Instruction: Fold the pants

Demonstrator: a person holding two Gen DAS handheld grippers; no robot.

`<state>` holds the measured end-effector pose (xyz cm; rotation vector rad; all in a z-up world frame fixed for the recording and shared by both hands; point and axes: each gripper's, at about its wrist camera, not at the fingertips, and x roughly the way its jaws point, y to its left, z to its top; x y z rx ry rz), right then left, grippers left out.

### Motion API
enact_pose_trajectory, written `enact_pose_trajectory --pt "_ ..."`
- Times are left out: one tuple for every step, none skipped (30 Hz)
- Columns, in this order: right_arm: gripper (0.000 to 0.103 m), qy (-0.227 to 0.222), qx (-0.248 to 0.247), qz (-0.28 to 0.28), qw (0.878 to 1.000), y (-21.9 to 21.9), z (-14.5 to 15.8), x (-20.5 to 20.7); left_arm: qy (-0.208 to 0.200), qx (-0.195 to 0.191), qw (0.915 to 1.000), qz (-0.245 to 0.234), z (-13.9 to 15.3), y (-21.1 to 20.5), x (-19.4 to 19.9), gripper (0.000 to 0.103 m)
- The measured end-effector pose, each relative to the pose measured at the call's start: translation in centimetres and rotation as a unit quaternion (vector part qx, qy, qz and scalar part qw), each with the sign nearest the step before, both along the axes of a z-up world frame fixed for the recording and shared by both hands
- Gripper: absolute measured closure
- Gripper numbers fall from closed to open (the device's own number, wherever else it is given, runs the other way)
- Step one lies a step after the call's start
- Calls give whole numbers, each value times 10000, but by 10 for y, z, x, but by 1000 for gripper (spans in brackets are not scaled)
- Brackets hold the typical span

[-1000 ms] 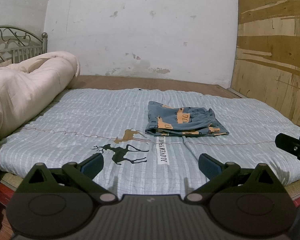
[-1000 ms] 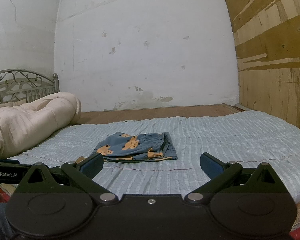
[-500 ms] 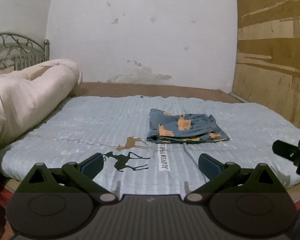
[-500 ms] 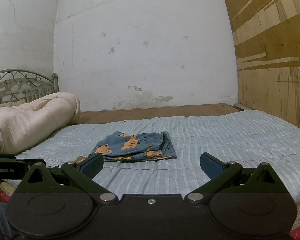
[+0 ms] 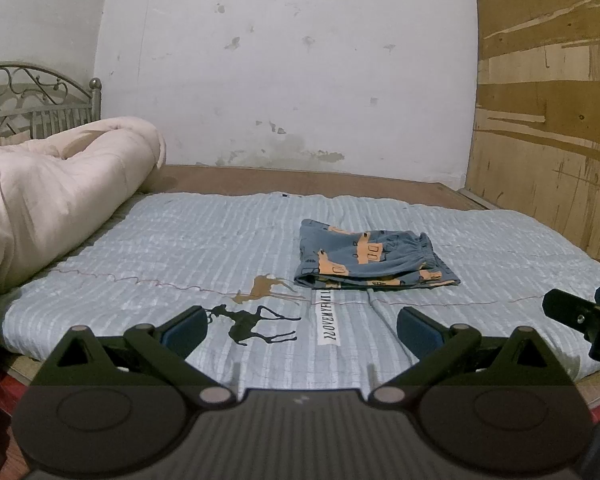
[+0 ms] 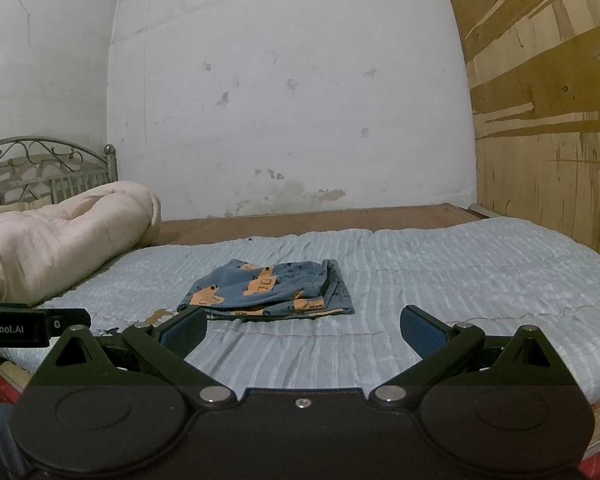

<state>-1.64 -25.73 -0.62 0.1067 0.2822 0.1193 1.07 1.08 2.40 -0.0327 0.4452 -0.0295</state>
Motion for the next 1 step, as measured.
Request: enact_pose_trajectory --pt "1 1 1 1 10000 0 0 0 -1 -3 10000 7 0 0 0 1"
